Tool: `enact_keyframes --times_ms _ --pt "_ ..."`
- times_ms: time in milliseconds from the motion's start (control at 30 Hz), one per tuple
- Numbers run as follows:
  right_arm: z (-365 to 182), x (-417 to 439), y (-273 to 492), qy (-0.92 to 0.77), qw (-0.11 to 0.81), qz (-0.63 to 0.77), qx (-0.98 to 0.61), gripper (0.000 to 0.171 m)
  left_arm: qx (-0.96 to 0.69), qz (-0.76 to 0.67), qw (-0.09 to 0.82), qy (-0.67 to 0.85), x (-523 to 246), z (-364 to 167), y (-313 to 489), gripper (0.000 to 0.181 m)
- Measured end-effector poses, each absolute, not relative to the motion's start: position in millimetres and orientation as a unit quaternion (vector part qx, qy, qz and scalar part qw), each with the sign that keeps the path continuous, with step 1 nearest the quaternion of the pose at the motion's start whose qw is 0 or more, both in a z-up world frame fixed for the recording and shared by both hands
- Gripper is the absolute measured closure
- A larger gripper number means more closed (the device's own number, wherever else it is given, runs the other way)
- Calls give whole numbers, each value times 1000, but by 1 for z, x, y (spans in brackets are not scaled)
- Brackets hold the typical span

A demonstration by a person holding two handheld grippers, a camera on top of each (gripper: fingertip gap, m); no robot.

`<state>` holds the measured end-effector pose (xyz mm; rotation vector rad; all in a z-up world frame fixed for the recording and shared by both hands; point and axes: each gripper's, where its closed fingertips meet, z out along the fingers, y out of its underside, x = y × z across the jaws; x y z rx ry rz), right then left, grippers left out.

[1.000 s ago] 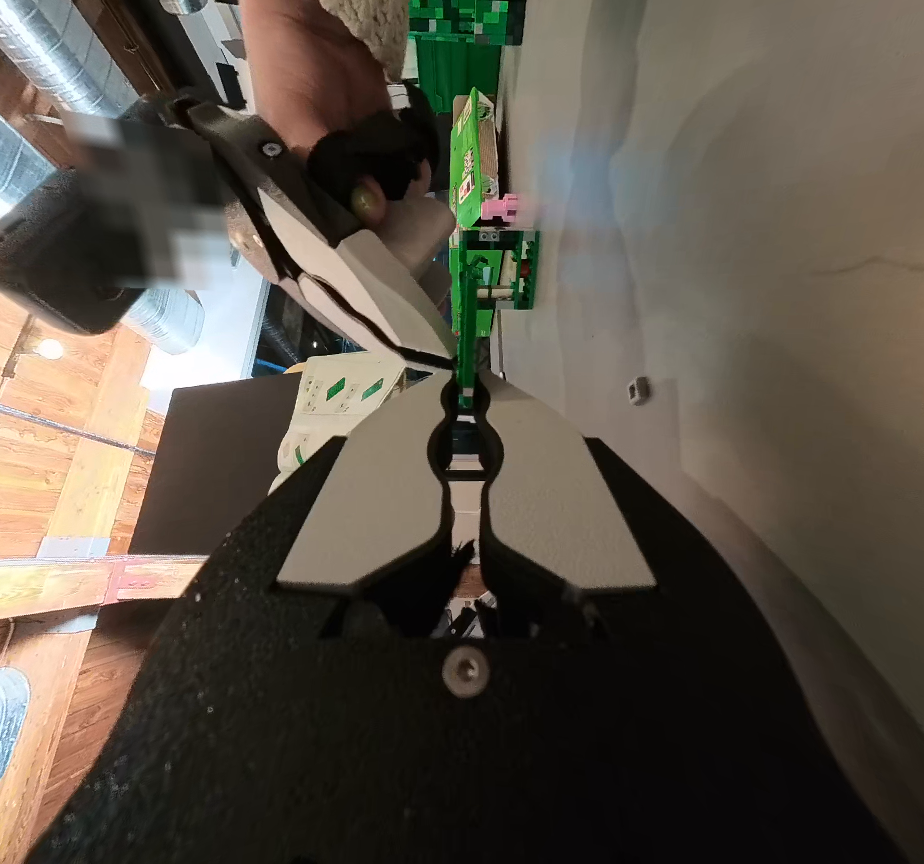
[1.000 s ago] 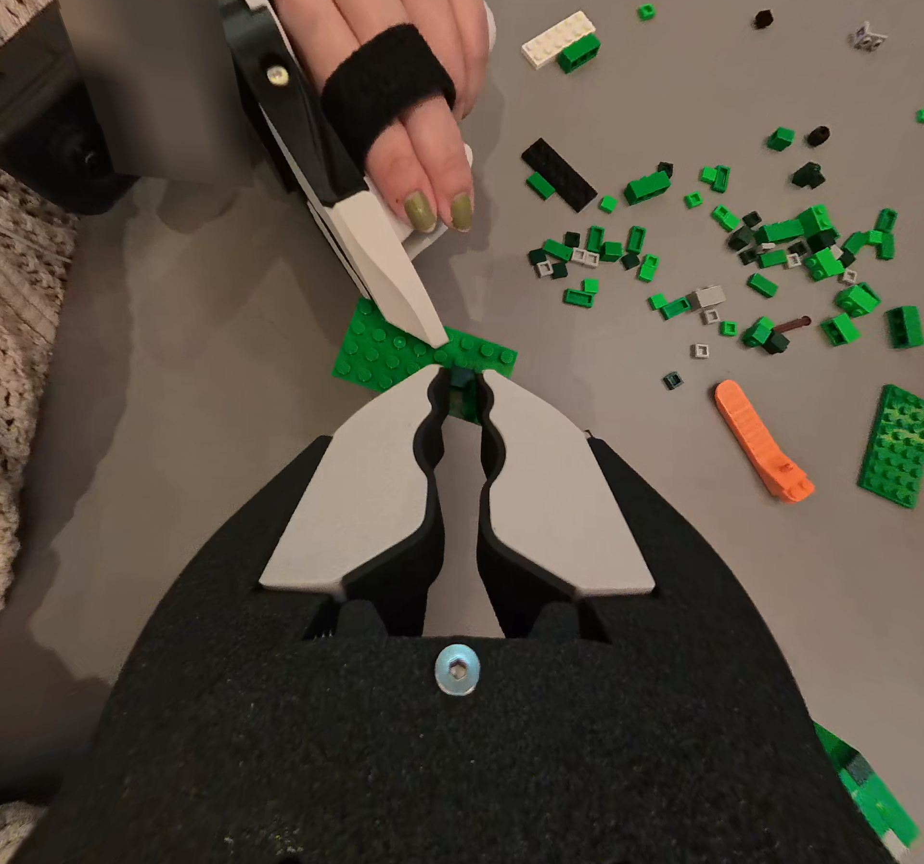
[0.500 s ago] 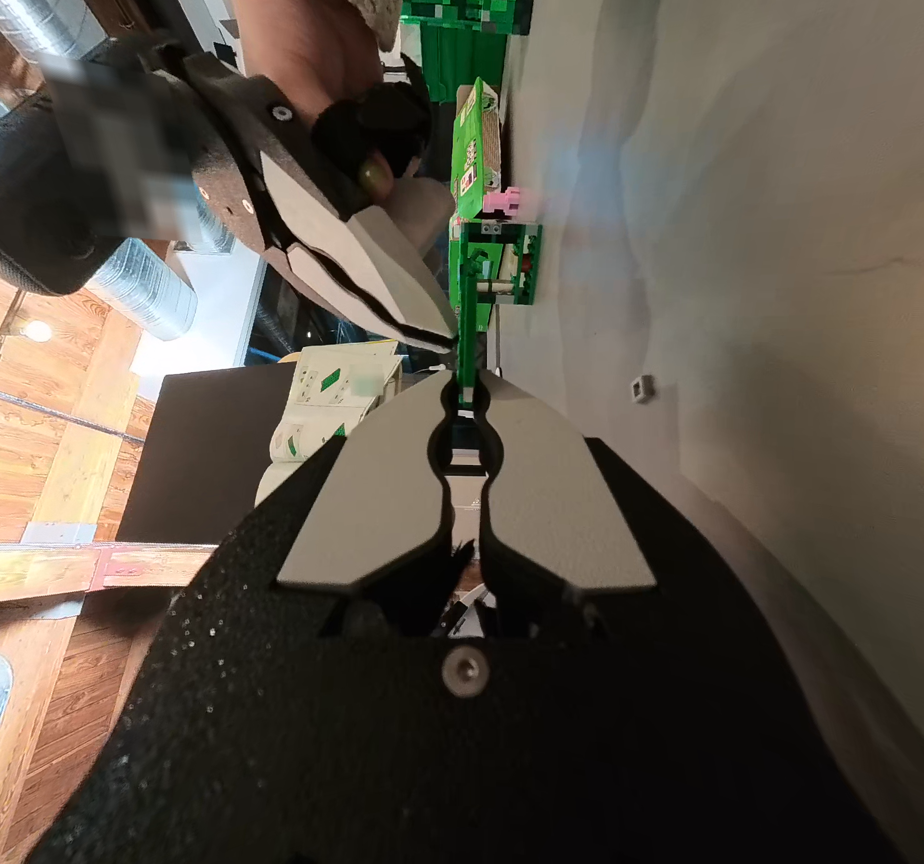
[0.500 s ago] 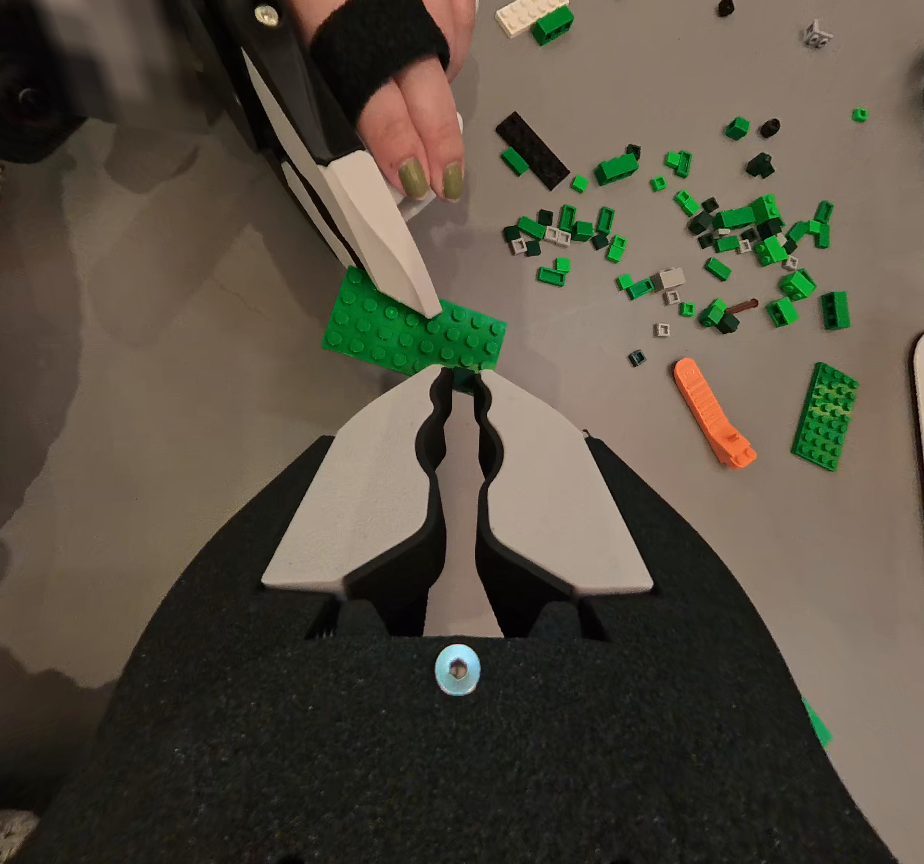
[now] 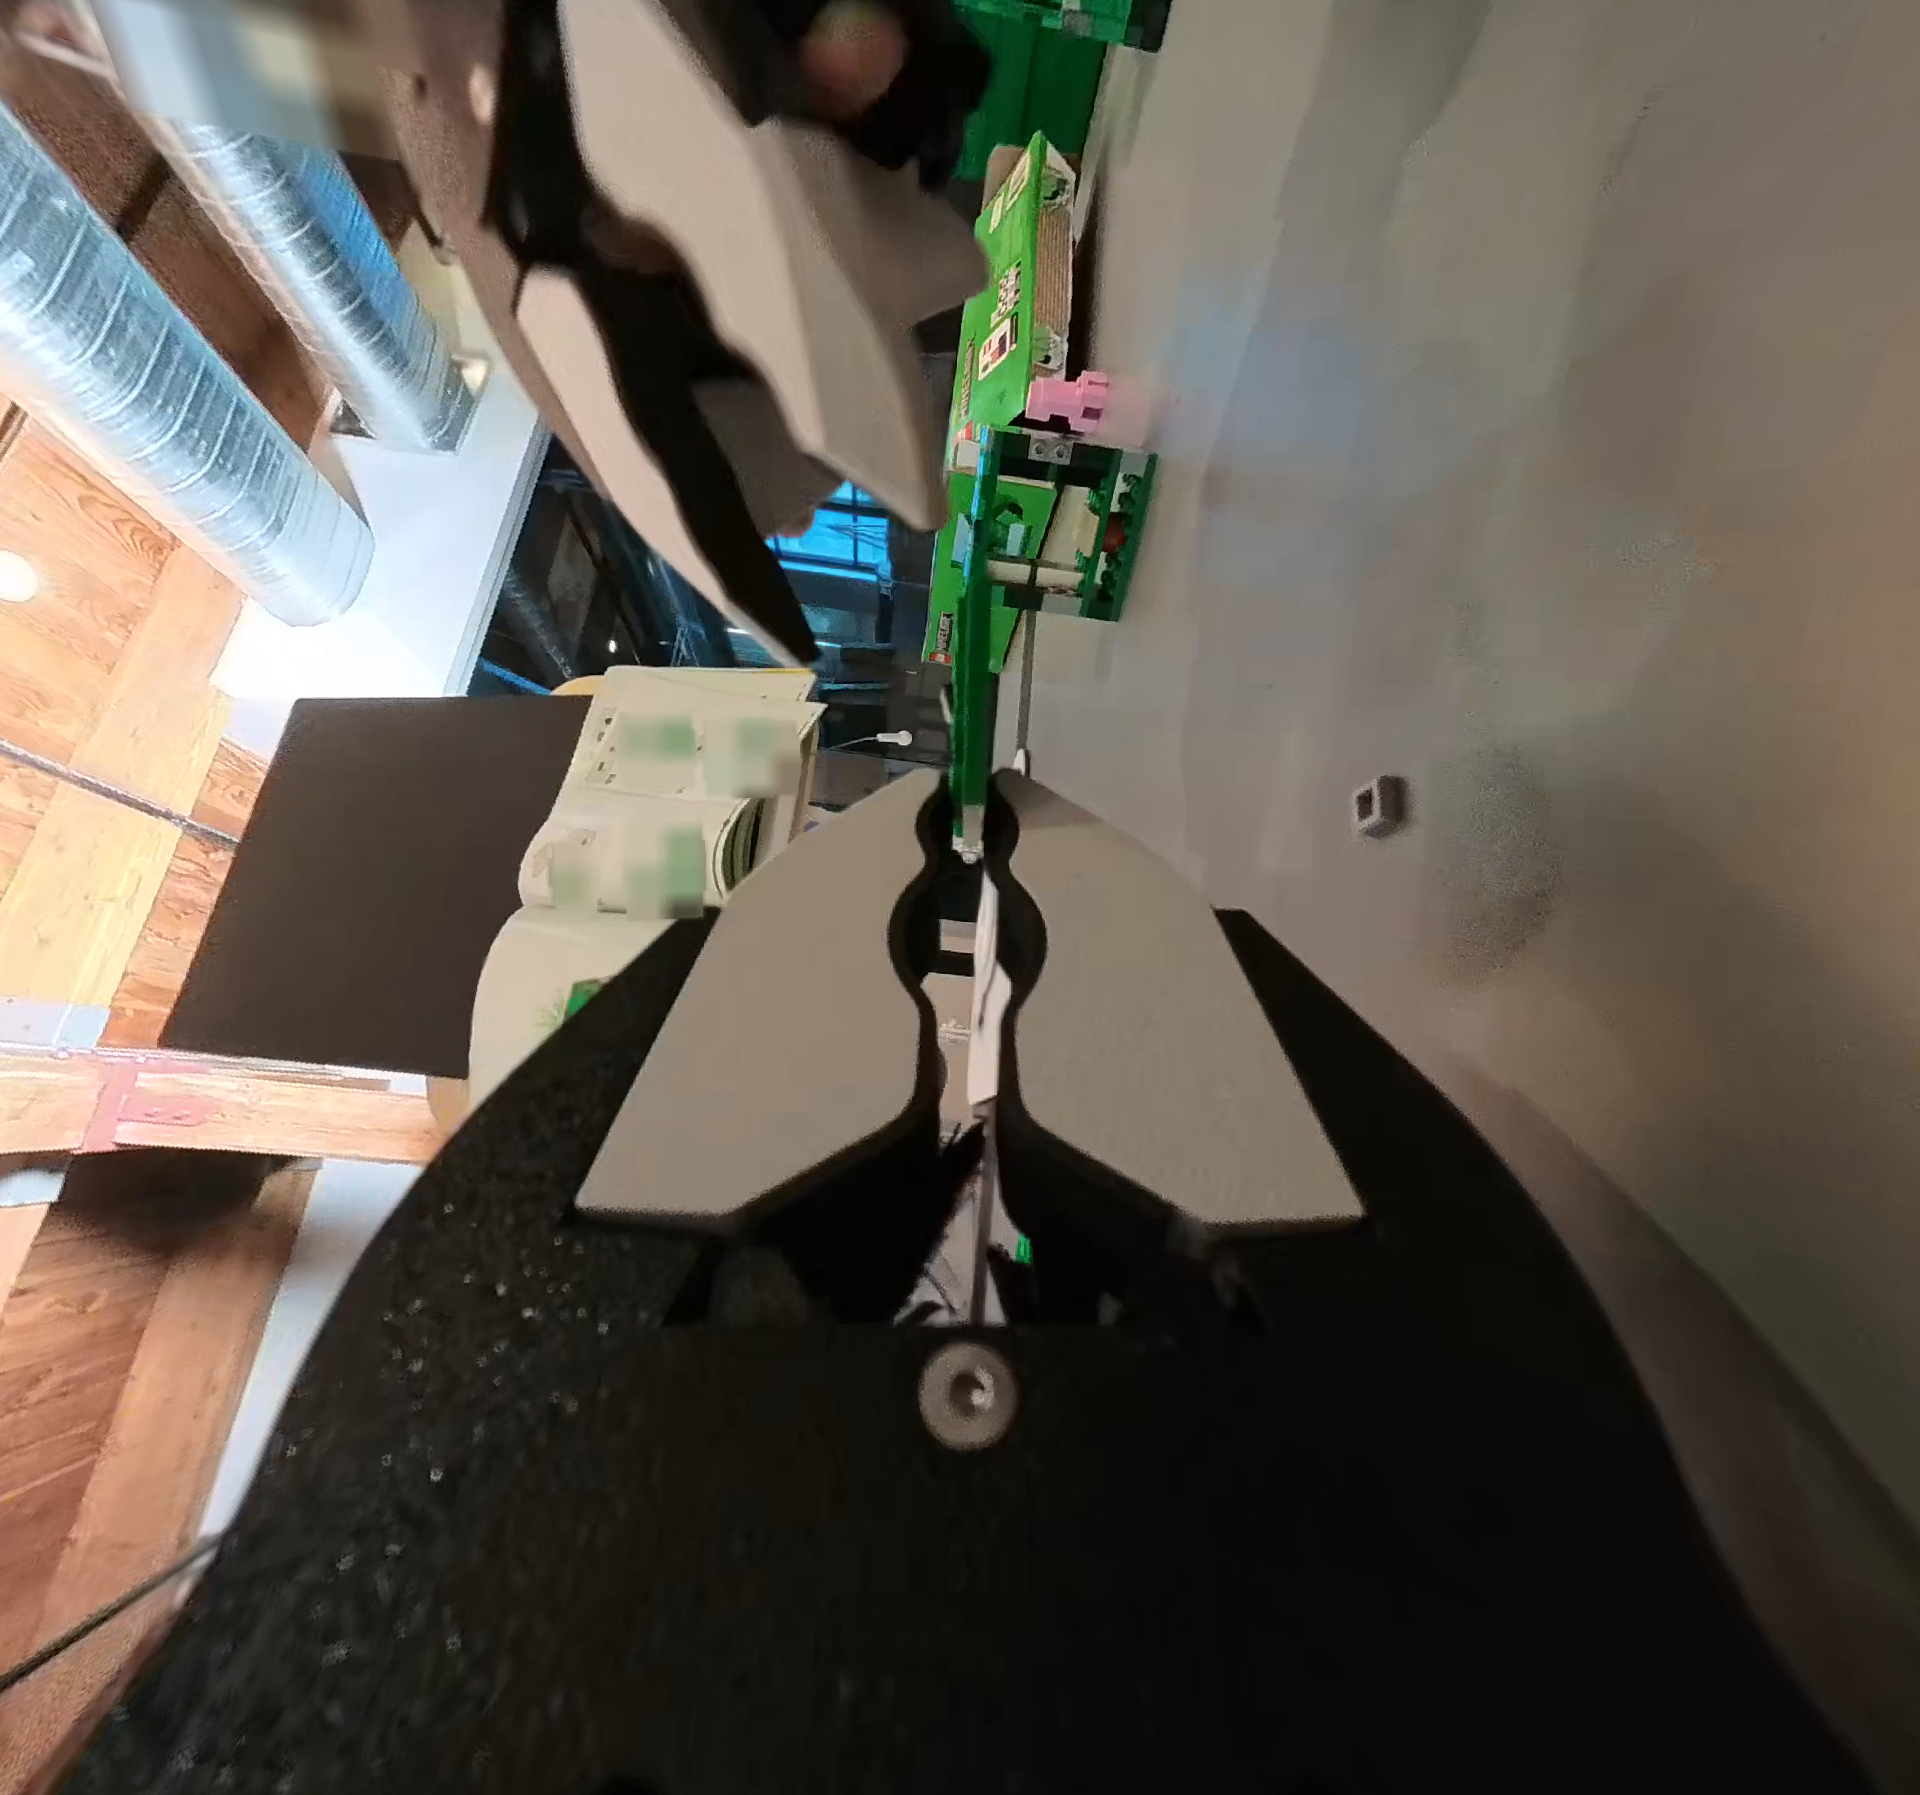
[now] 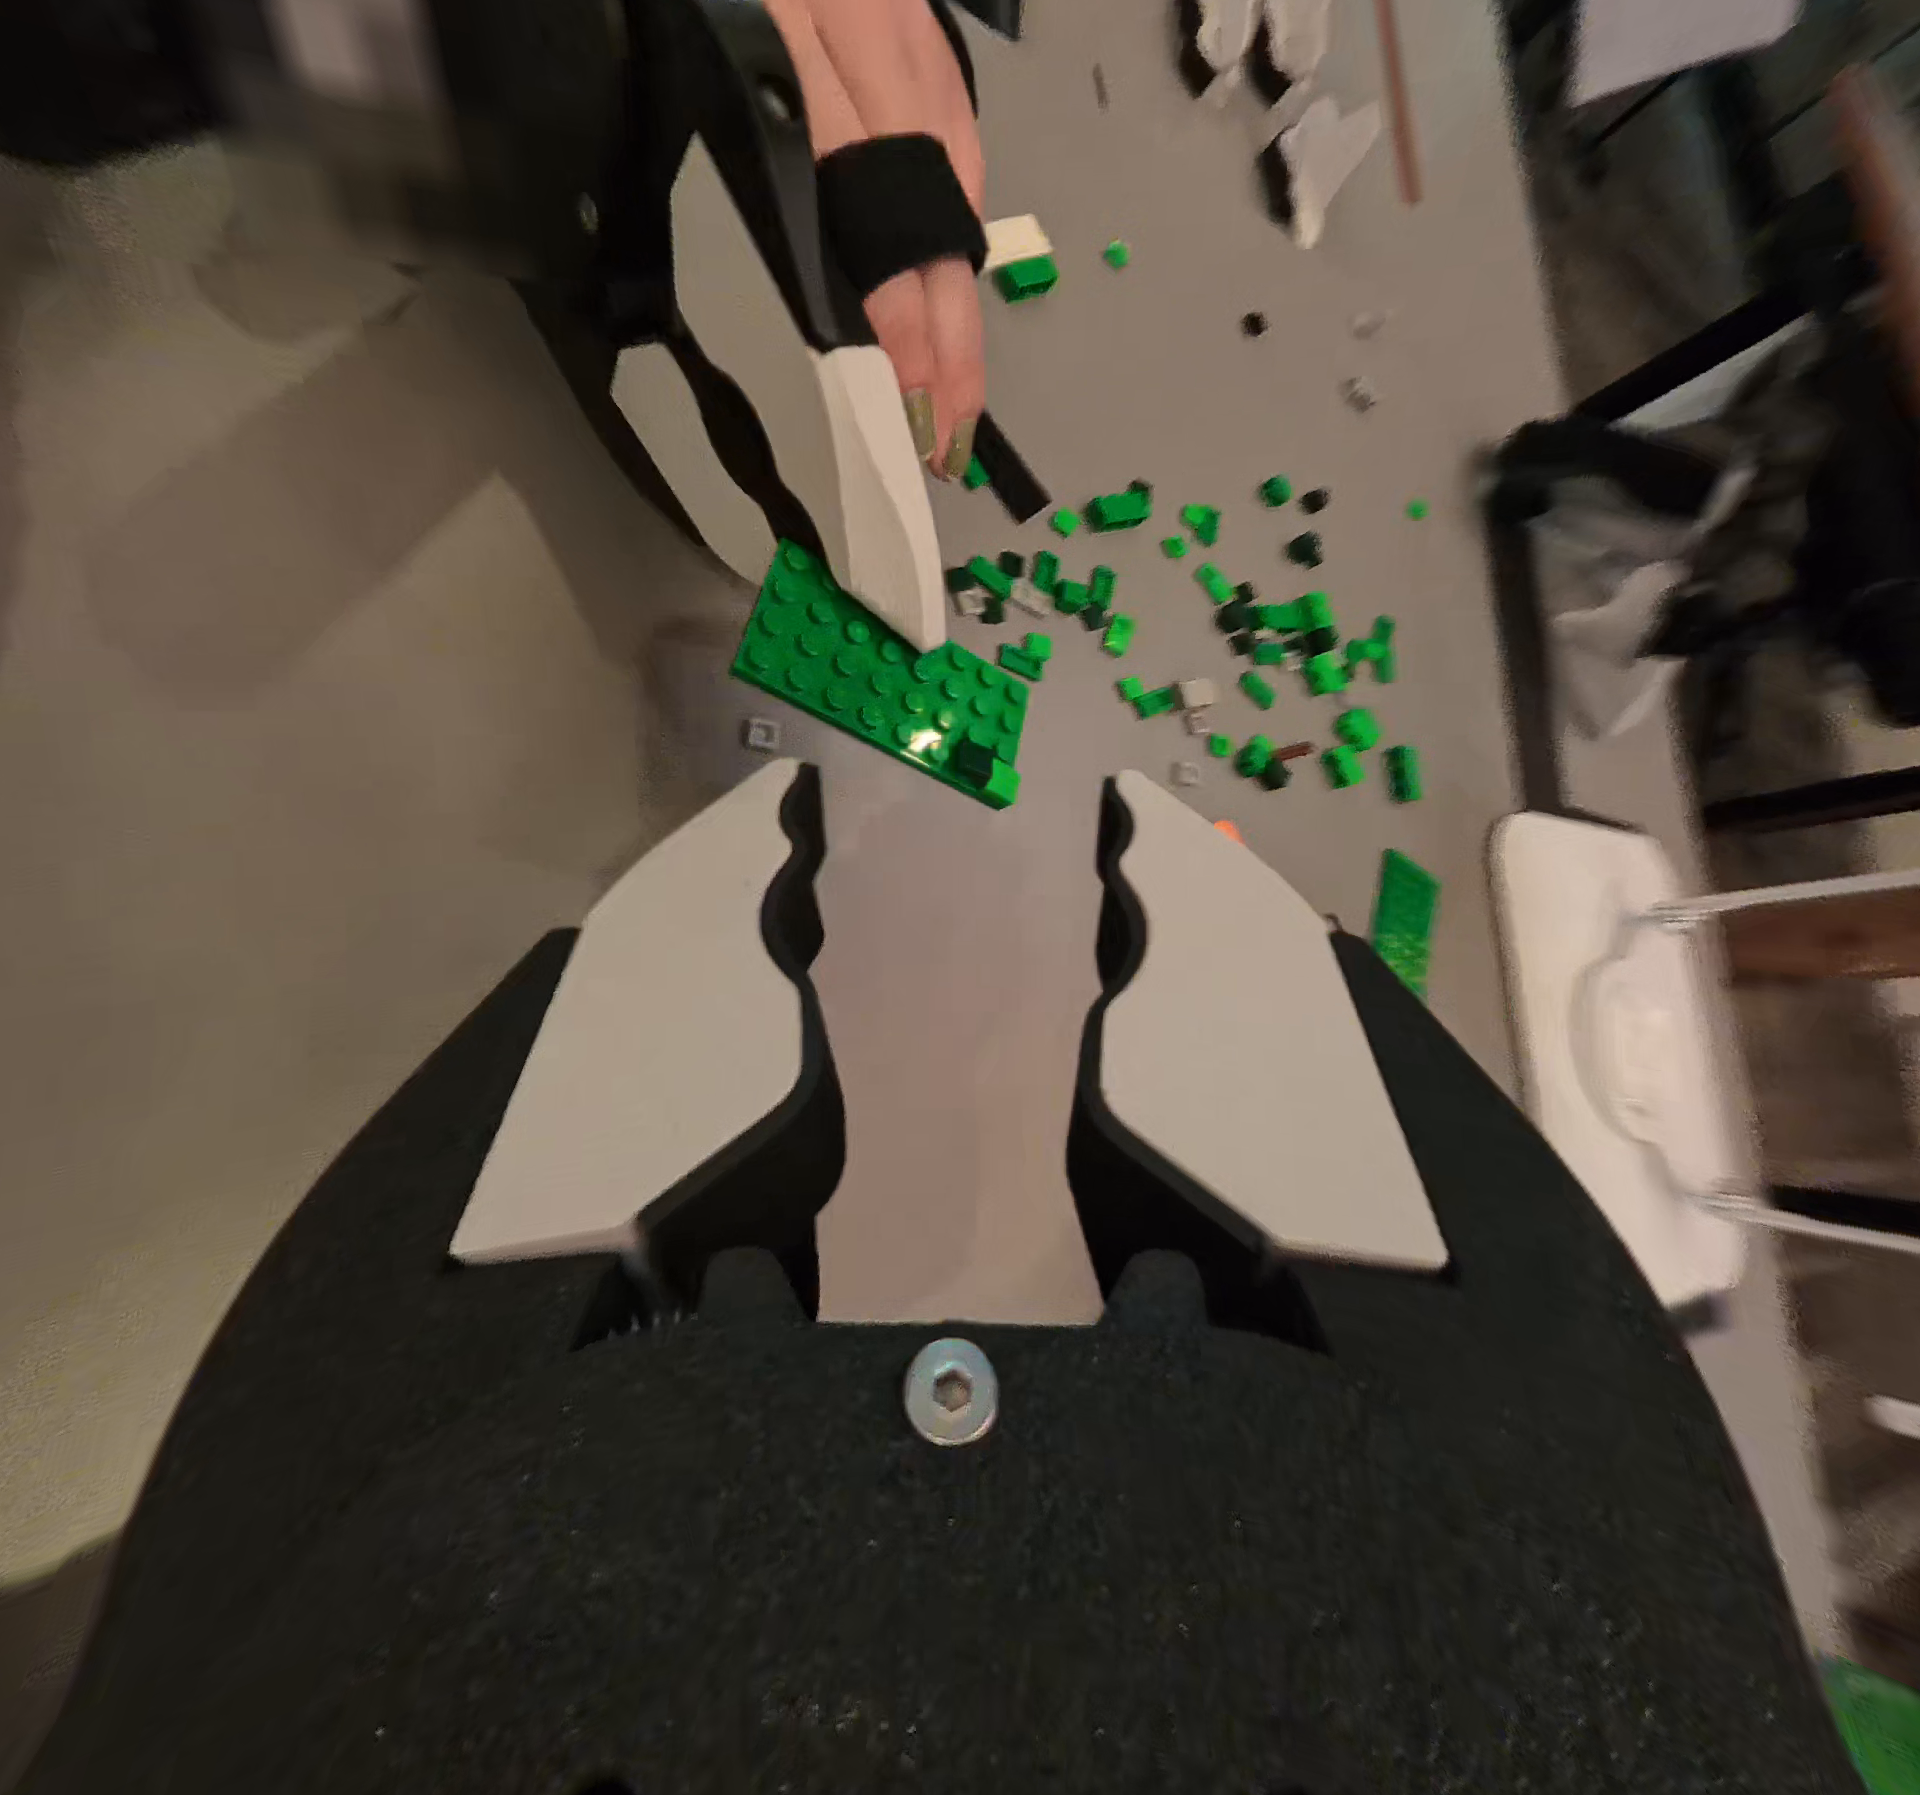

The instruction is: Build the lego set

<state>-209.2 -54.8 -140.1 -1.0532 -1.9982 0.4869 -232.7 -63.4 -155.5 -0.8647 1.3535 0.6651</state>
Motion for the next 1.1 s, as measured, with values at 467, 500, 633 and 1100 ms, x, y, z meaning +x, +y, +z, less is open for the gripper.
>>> enact_keyframes --times_ms 467,500,633,1100 --pt "-162 -229 -39 -743 633 -96 -195 137 -392 270 649 593 -231 -156 -66 177" --pt "-162 -230 -38 -740 635 -107 -192 141 -392 270 650 593 -231 -156 -66 177" --pt "-166 -231 -35 -739 633 -125 -193 151 -389 269 649 595 -230 -157 -67 177" --pt "-166 -227 -37 -735 643 -161 -139 162 -398 248 650 597 -226 -158 -70 177"
